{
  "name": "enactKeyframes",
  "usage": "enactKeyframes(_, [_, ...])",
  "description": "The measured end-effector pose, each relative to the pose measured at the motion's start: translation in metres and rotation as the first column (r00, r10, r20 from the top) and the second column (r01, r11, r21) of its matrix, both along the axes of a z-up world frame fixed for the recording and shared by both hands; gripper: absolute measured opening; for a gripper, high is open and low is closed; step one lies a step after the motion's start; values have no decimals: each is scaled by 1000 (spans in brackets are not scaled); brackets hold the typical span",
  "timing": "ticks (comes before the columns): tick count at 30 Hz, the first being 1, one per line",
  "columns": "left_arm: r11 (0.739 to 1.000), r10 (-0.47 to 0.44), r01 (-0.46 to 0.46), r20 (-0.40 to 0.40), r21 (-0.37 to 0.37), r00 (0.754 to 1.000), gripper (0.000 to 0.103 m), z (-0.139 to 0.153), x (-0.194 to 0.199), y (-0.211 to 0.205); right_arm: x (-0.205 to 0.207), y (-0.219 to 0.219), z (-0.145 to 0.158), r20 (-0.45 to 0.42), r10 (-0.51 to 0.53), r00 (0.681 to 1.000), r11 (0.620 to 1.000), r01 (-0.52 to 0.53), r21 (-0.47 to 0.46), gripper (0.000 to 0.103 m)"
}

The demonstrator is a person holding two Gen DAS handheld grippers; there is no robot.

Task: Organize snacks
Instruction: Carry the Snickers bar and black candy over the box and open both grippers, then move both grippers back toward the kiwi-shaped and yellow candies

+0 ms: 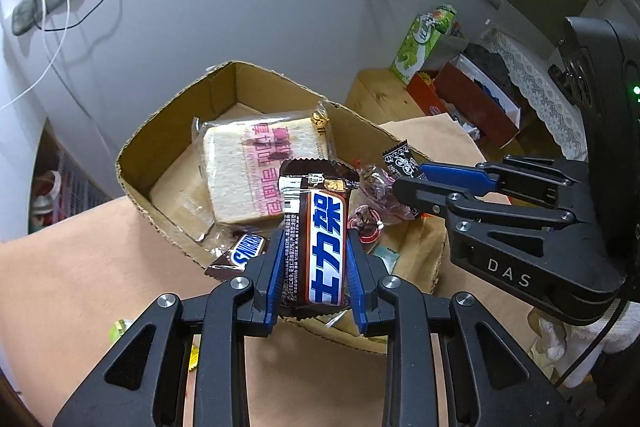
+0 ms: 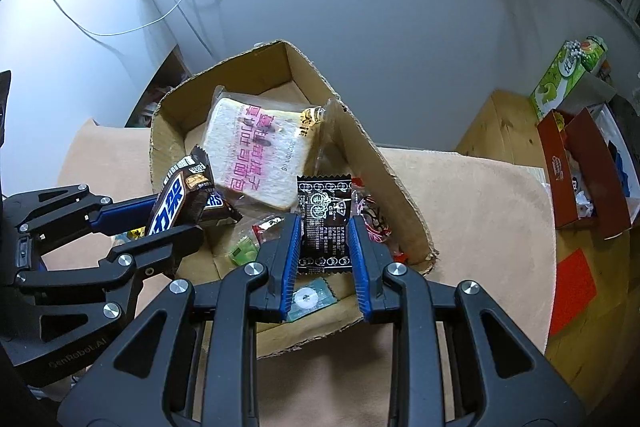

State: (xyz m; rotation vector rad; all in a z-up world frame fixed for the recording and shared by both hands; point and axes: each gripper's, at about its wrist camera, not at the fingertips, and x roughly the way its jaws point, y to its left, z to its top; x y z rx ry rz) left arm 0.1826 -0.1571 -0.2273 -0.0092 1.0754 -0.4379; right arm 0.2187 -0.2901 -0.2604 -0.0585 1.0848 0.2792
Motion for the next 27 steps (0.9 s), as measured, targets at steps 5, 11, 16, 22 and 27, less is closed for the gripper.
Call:
enactKeyframes(5, [1000, -4, 4, -1, 5, 1000, 26, 0, 0, -3, -1, -1, 1, 1, -2, 1000, 1000, 2, -4, 26])
enactKeyframes(11, [1000, 0, 0, 1, 12, 1000, 28, 1, -1, -3, -3, -4, 5, 19, -24, 1000, 1000, 24, -16, 48])
enactKeyframes(16, [1000, 9, -9, 9, 7, 1000, 28, 5, -3, 2, -7, -5, 10, 25, -27, 999, 1000, 27, -6, 49])
enactKeyframes(22, [1000, 28, -28, 22, -5, 999, 28, 11, -8, 15, -16, 2, 18, 40, -10, 999, 1000, 10, 10, 49])
enactKeyframes(27, [998, 61, -61, 37, -15, 997, 28, 18, -18, 43, -30, 12, 30, 64, 10, 998, 999, -13, 39, 49])
